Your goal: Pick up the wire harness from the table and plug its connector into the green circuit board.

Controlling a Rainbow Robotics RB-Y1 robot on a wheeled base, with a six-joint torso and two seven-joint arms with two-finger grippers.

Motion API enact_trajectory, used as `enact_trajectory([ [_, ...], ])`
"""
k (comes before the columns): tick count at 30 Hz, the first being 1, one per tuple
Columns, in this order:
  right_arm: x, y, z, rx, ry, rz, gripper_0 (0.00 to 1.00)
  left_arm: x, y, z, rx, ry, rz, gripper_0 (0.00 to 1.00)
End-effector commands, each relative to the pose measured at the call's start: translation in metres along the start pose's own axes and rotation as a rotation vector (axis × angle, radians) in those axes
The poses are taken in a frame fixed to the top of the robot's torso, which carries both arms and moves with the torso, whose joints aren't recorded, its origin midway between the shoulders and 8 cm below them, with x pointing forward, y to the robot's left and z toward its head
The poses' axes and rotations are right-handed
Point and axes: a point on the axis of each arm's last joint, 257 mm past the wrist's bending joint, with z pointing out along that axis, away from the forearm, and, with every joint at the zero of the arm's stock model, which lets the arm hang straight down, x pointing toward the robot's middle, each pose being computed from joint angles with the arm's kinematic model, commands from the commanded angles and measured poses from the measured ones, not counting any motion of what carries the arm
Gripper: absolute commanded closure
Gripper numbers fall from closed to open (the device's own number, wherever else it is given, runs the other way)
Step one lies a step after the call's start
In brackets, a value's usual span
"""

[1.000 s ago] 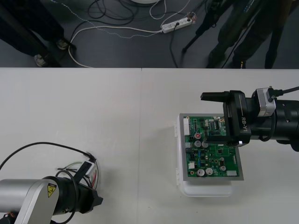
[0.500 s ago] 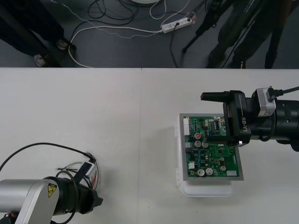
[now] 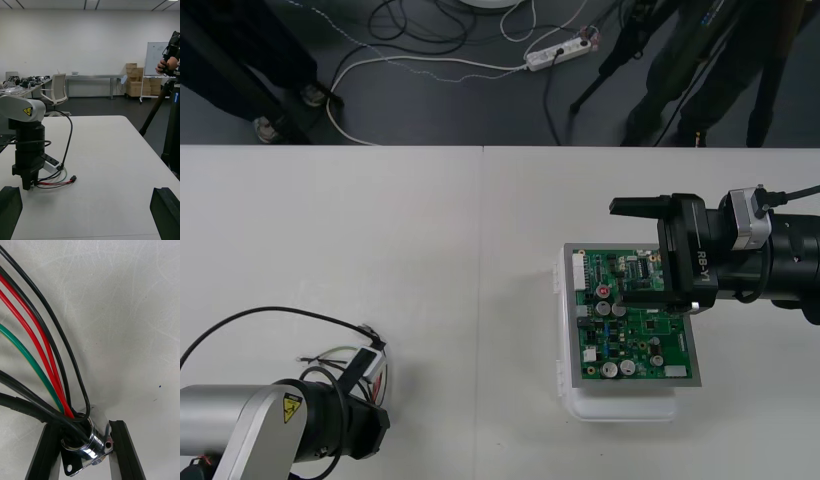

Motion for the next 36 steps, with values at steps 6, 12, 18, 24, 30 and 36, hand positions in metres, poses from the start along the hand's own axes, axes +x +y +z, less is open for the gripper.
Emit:
enact_trajectory([
  [6, -0.005, 0.006, 0.006, -0.013, -0.033, -0.047, 0.0, -0.015, 0.011, 0.008, -0.031, -0.047, 0.026, 1.0],
  [12, -0.005, 0.005, 0.005, -0.009, -0.033, -0.048, 0.0, -0.016, 0.024, 0.001, -0.036, -0.038, 0.043, 1.0],
  [18, -0.006, 0.004, 0.004, -0.007, -0.031, -0.051, 0.0, -0.02, 0.036, -0.016, -0.018, -0.026, 0.07, 1.0],
  [24, -0.006, 0.003, 0.002, -0.001, -0.03, -0.052, 0.0, -0.021, 0.043, -0.04, -0.041, -0.008, 0.111, 1.0],
  [30, -0.007, 0.0, 0.0, 0.007, -0.033, -0.054, 0.0, -0.025, 0.046, -0.061, -0.034, -0.007, 0.147, 1.0],
  [36, -0.009, -0.003, -0.003, 0.019, -0.028, -0.069, 0.0, -0.039, 0.05, -0.081, -0.024, -0.037, 0.197, 1.0],
])
